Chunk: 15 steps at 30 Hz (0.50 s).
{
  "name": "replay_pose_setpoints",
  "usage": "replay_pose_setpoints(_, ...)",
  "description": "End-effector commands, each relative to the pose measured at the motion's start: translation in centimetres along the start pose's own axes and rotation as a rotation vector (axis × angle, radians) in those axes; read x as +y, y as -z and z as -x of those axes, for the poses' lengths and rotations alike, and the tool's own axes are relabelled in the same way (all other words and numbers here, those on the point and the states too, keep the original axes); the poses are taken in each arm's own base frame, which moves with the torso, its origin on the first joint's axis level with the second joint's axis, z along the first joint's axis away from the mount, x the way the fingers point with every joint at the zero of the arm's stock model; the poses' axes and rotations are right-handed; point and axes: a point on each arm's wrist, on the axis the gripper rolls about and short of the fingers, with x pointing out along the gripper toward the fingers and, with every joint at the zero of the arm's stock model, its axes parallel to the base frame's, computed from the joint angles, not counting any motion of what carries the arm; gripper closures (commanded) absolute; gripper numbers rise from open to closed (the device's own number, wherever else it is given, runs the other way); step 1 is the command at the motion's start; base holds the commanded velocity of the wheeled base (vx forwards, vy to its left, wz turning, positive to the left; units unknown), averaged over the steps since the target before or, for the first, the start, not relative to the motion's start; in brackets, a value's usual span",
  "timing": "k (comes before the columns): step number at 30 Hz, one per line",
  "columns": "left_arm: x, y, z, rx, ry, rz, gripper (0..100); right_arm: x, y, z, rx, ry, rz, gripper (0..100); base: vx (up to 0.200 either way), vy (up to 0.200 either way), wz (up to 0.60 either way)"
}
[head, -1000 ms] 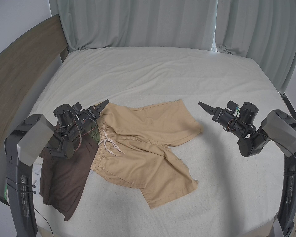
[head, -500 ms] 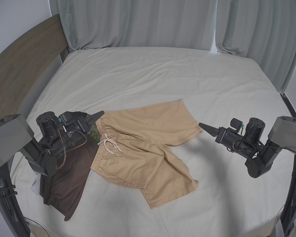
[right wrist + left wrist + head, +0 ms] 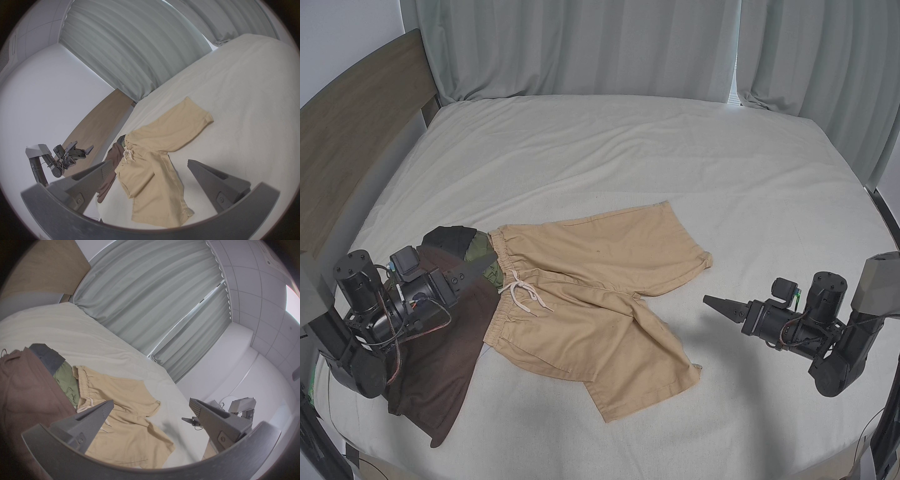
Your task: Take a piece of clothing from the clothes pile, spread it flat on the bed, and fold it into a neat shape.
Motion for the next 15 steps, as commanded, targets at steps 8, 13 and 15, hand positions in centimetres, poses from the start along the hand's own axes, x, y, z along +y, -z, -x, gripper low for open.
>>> replay_pose_setpoints(8, 1.9, 1.4, 0.7, 0.064, -0.030, -0.062, 0, -1.8, 3.2, -0.1, 0.097, 0.085, -0.075, 0, 0.000, 0.000, 0.00)
replay_pose_setpoints(13, 2.3, 1.8, 0.6, 0.076, -0.033, -0.091, 0, -2.2, 4.1, -0.2, 0.125, 0.102, -0.190, 0, 0.000, 0.000, 0.00)
replay_pose_setpoints(15, 2.2, 1.7, 0.6, 0.073, -0.032, -0.094, 0, -2.2, 4.1, -0.3, 0.126, 0.103, -0.218, 0, 0.000, 0.000, 0.00)
